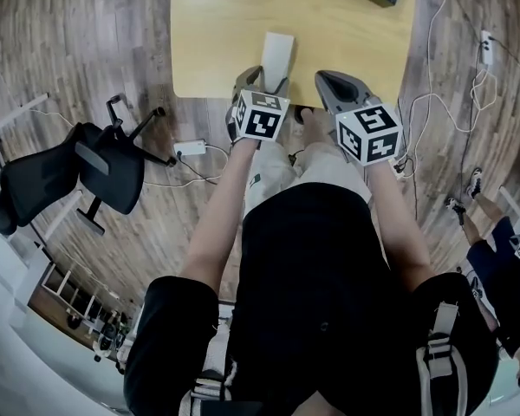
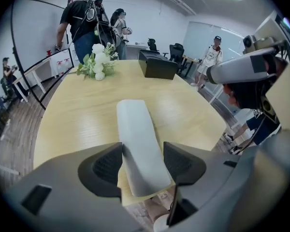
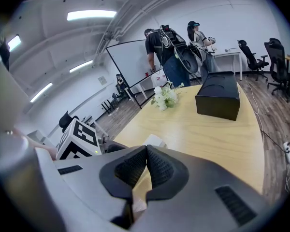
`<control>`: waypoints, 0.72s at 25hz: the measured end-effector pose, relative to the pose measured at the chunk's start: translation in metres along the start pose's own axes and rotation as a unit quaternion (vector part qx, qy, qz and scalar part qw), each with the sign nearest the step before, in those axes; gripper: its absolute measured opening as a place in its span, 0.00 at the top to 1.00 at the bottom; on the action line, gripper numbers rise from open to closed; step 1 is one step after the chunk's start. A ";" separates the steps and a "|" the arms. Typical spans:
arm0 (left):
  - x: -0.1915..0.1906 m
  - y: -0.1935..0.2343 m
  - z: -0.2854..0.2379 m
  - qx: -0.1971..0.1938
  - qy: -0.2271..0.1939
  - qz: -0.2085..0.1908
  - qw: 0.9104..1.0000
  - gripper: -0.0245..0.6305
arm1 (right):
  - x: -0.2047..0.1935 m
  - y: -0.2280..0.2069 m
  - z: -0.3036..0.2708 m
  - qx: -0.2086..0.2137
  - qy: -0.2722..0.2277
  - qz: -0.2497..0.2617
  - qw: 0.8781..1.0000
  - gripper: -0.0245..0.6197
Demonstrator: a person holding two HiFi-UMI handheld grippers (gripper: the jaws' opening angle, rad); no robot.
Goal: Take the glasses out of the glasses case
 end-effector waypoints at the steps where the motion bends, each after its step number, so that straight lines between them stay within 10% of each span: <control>1: 0.000 -0.001 -0.002 0.007 0.003 -0.007 1.000 0.57 | -0.001 0.001 0.000 -0.001 0.000 -0.001 1.000 0.93; 7: 0.000 -0.001 -0.005 0.031 0.012 -0.009 0.999 0.56 | -0.002 0.006 -0.001 -0.010 -0.004 -0.007 1.000 0.93; 18: 0.000 0.025 0.006 -0.055 -0.012 0.051 0.997 0.56 | 0.006 0.016 -0.004 -0.020 -0.006 -0.011 1.000 0.93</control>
Point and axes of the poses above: the fingertips, and each gripper's own axes: z backward along the fingers, y to its left, x out of its top, the point moved 9 cm from there along z, backward along the fingers, and after that the axes turned 6 degrees about x, right-handed, at the moved point
